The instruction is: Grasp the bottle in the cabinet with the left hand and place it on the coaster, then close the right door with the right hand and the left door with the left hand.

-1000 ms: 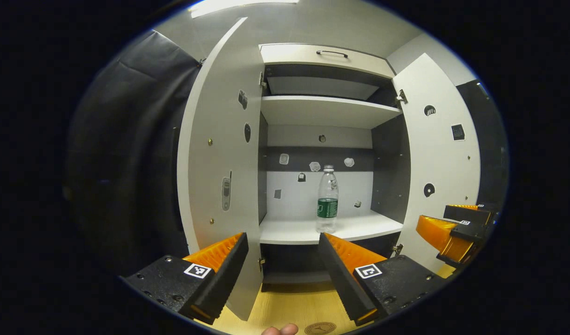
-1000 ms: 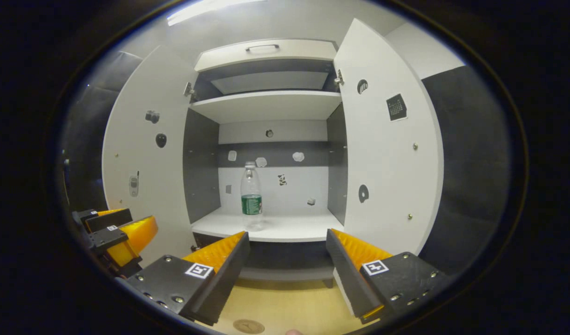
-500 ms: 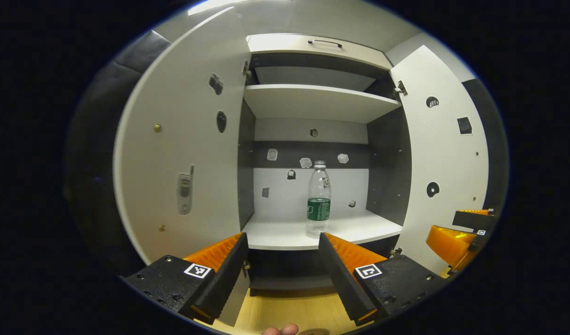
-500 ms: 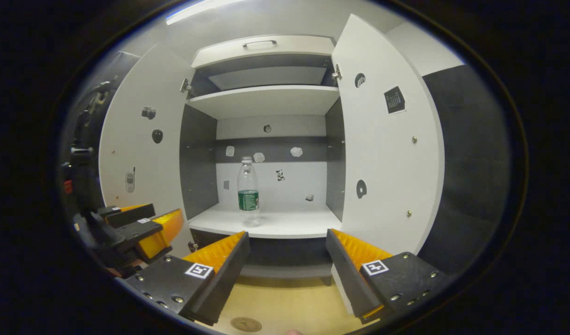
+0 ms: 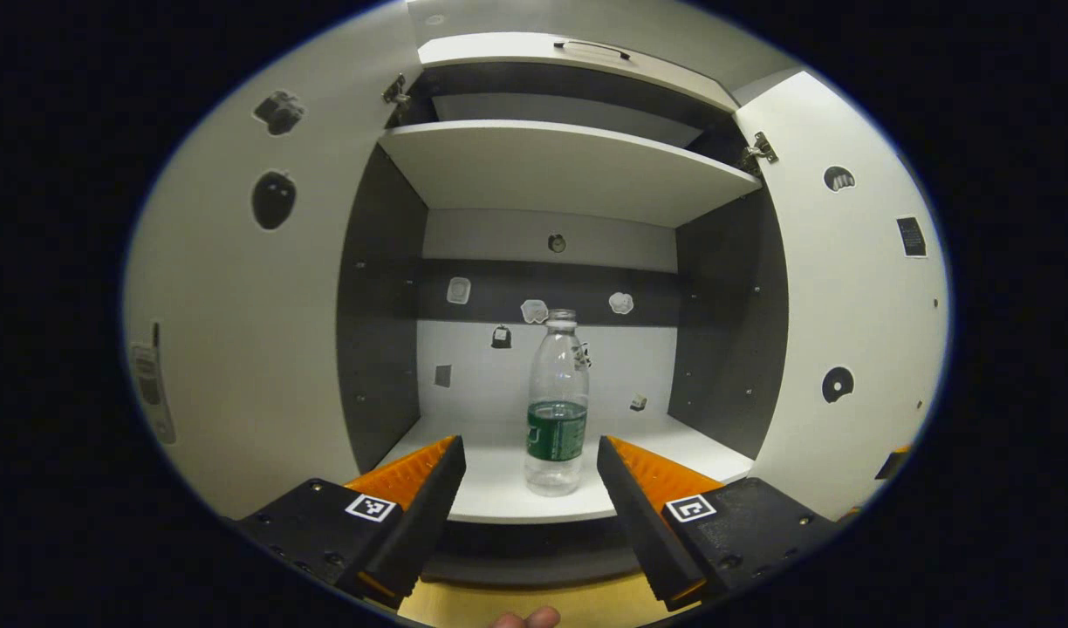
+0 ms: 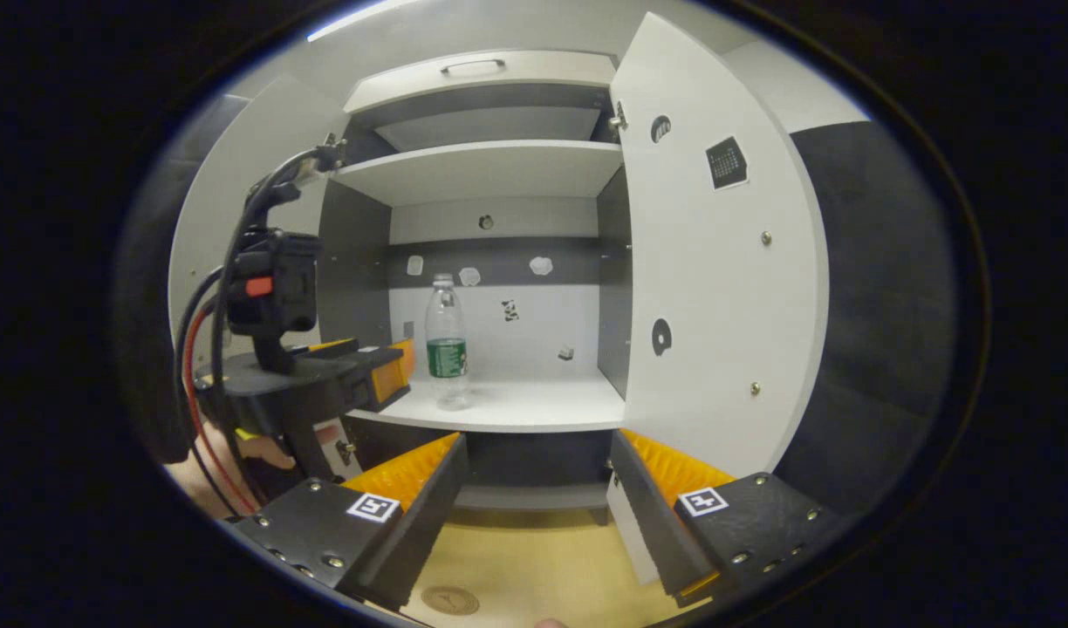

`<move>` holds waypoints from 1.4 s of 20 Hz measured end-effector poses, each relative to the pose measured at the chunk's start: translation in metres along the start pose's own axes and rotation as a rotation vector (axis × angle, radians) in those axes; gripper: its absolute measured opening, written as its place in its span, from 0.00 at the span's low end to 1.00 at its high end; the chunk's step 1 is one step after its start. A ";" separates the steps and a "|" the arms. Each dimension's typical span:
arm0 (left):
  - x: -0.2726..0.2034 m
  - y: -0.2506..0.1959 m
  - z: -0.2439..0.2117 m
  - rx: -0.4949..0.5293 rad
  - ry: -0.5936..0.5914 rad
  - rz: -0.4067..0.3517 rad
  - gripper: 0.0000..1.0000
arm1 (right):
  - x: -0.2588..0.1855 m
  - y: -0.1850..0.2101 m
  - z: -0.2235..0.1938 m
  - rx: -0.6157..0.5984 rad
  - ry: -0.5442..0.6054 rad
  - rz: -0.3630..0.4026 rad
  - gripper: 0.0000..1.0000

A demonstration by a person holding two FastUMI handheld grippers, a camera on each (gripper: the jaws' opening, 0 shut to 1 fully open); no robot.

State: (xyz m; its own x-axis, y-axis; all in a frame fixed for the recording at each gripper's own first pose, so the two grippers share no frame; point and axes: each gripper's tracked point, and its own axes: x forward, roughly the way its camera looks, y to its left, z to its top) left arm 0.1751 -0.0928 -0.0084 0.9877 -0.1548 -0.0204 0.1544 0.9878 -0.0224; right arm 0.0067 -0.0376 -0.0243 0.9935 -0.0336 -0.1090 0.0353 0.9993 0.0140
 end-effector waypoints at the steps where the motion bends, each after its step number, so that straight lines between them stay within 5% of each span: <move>1: 0.010 -0.002 0.002 0.002 -0.003 -0.003 0.96 | 0.001 -0.002 -0.001 -0.008 0.006 -0.006 1.00; 17: 0.124 -0.010 -0.014 0.018 0.027 -0.020 0.96 | 0.018 -0.017 -0.019 0.026 0.080 -0.043 1.00; 20: 0.134 -0.009 -0.016 0.014 0.033 -0.005 0.97 | 0.016 -0.020 -0.025 0.020 0.098 -0.045 1.00; 23: 0.131 -0.009 -0.011 0.013 0.021 0.014 0.82 | 0.015 -0.023 -0.030 0.020 0.113 -0.042 1.00; 28: 0.098 -0.007 0.010 0.010 -0.021 0.018 0.81 | 0.011 -0.021 -0.036 0.036 0.118 -0.018 1.00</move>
State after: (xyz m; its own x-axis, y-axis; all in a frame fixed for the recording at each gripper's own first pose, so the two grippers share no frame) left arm 0.2708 -0.1143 -0.0006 0.9906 -0.1371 -0.0002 0.1371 0.9905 -0.0119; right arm 0.0129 -0.0579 -0.0615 0.9731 -0.0472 -0.2257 0.0590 0.9972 0.0459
